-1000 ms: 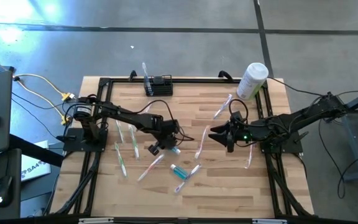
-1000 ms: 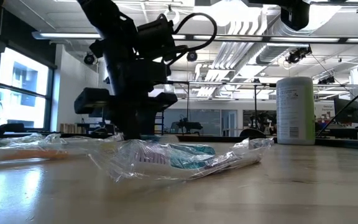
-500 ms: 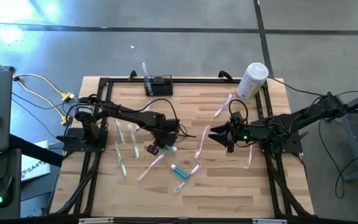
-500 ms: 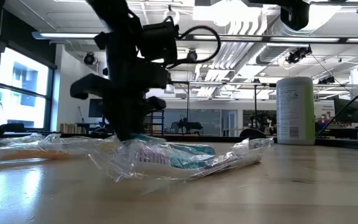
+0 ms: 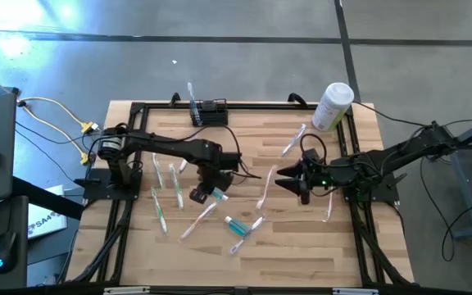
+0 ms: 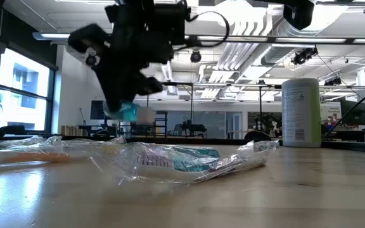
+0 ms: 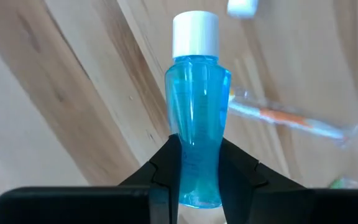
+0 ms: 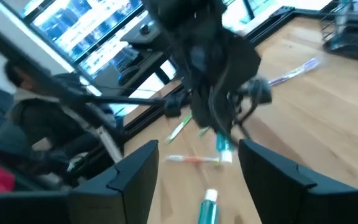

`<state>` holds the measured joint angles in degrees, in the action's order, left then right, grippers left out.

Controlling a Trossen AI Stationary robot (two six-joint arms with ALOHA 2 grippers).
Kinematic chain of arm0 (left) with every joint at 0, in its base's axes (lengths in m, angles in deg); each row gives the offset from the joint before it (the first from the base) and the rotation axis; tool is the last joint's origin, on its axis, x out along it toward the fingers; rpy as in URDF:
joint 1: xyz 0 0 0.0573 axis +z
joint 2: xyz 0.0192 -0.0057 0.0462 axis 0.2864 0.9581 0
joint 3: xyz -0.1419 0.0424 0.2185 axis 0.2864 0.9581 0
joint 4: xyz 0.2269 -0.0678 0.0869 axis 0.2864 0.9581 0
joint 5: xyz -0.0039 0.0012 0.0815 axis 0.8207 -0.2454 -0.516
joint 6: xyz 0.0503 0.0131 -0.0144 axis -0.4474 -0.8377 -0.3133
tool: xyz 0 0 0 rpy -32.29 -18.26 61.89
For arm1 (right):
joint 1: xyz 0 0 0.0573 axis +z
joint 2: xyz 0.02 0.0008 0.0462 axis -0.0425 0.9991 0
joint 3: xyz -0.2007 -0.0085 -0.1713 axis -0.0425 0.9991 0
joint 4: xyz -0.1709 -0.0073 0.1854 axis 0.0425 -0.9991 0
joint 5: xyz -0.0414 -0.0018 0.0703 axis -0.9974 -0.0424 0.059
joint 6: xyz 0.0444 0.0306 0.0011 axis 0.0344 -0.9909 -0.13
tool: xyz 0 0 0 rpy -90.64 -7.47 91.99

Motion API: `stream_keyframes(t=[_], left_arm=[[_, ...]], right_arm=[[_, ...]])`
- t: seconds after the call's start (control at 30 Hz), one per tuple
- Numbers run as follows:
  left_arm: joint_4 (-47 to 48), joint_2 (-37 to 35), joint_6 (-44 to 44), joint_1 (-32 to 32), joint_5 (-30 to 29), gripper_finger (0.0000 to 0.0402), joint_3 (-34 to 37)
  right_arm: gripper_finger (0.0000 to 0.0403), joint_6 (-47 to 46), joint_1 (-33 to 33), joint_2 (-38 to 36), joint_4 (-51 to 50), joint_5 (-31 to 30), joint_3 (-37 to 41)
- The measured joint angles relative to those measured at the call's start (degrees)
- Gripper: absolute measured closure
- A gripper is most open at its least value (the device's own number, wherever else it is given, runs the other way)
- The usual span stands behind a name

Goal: Pick & Place toothbrushing station
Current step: Put the top blue mouthwash into the black wire organizer

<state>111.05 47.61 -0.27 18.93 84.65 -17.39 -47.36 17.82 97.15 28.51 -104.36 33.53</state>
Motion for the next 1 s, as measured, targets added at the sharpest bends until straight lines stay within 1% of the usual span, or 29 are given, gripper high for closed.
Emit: stream_keyframes(t=[0.1,0.2,0.33,0.43,0.5,0.6,0.73,0.9,1.0], left_arm=[[2.39,-1.8,1.23,0.0,0.16,0.0331,-1.82],[4.62,-4.02,2.42,0.0,0.18,0.0331,-4.15],[7.11,-7.48,4.52,0.0,0.02,0.0331,-7.84],[7.37,-10.05,6.8,0.0,0.42,0.0331,-11.06],[7.24,-11.55,8.14,0.01,1.68,0.0331,-13.47],[5.95,-13.33,10.72,0.0,3.93,0.0331,-17.39],[1.95,-14.85,14.74,0.0,8.48,0.0331,-22.7],[-7.15,-15.59,21.43,0.0,17.24,0.0331,-27.4],[-12.82,-15.59,26.41,-0.04,21.07,0.0331,-28.59]], right_arm=[[0.0188,-1.34,0.86,0.0,-0.19,5.07,0.0],[0.0188,-1.67,3.27,-0.17,-0.84,6.87,0.0],[0.0188,0.38,5.65,-0.22,-1.24,5.17,0.0],[0.0188,4.53,6.29,-0.22,-0.83,2.54,0.0],[0.0188,8.18,6.29,-0.22,0.83,0.85,0.02],[0.0188,16.43,6.27,-0.22,6.53,-1.02,0.02],[0.0188,32.11,6.69,-0.22,16.68,-3.85,0.02],[0.0188,53.25,8.75,-0.22,28.77,-10.57,0.02],[0.0188,62.64,10.03,-0.22,34.4,-14.48,0.02]])
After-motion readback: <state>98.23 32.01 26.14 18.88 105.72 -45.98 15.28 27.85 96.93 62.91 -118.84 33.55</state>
